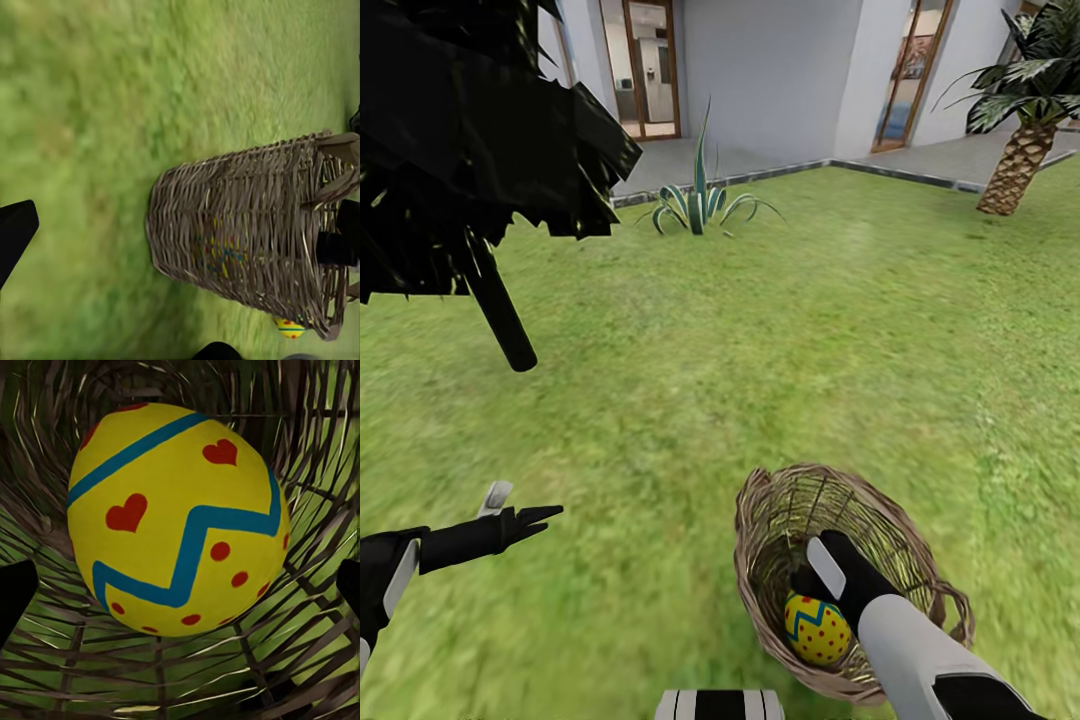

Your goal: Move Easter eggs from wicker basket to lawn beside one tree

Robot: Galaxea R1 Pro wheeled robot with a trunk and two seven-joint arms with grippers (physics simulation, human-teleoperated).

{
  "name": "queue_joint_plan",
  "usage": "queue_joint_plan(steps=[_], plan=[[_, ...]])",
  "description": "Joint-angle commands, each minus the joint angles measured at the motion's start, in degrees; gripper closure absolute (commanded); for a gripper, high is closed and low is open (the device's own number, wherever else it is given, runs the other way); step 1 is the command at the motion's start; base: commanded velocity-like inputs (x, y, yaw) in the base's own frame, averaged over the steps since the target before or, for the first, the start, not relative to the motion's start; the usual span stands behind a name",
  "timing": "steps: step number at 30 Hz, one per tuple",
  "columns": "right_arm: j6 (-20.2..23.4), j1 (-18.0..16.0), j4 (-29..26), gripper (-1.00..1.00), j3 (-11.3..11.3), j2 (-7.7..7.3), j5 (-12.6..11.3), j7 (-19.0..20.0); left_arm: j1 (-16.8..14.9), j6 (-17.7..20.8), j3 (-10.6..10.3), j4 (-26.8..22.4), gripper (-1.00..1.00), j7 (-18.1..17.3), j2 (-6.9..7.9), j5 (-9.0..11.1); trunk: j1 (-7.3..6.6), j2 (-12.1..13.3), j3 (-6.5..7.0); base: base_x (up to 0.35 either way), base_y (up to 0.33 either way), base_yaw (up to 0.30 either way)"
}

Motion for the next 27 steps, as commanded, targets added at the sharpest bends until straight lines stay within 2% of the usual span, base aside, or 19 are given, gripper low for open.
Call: queue_joint_plan(steps=[1,4,8,11,27], plan=[[-0.4,0.0,-0.2,-1.0,0.0,-0.01,-0.5,-0.5,0.0,0.5,0.0,0.0,-1.0,-0.1,-0.01,0.2,-0.01,0.0,-0.14,0.0,0.0,0.0],[-1.6,0.0,-0.2,-1.0,0.8,0.03,-0.5,-0.5,0.0,0.5,0.0,0.0,-1.0,-0.1,-0.03,0.2,-0.01,0.0,-0.42,0.0,0.0,0.0],[-3.0,0.0,-0.2,-1.0,4.6,0.04,-0.5,-0.5,0.0,0.5,0.0,0.0,-1.0,-0.1,-0.03,0.2,-0.01,0.0,-0.8,0.0,0.0,0.0],[-3.3,0.0,-0.2,-1.0,5.9,0.04,-0.6,-0.5,0.0,0.5,0.0,0.0,-1.0,-0.1,-0.03,0.1,-0.01,0.0,-1.08,0.0,0.0,0.0],[-3.3,0.0,-0.2,-1.0,6.3,0.1,-0.6,-0.5,0.0,0.5,0.0,0.0,-1.0,0.0,-0.08,0.1,-0.01,0.0,-2.59,0.009,0.0,0.0]])
